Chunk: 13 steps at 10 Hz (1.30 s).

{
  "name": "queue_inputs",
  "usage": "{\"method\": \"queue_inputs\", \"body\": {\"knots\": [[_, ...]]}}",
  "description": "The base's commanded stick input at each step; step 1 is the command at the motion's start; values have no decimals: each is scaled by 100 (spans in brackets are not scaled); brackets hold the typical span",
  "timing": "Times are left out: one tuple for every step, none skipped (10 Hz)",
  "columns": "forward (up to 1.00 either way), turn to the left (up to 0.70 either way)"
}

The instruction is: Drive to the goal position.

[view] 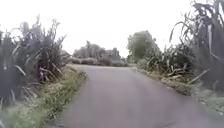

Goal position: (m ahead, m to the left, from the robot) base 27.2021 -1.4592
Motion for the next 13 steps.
{"method": "queue_inputs", "body": {"knots": [[100, -26], [100, -13], [100, 0], [100, 0], [100, 0], [100, 0], [100, 0], [100, 0], [100, 0], [100, 0], [100, 0], [100, 0], [100, 0]]}}
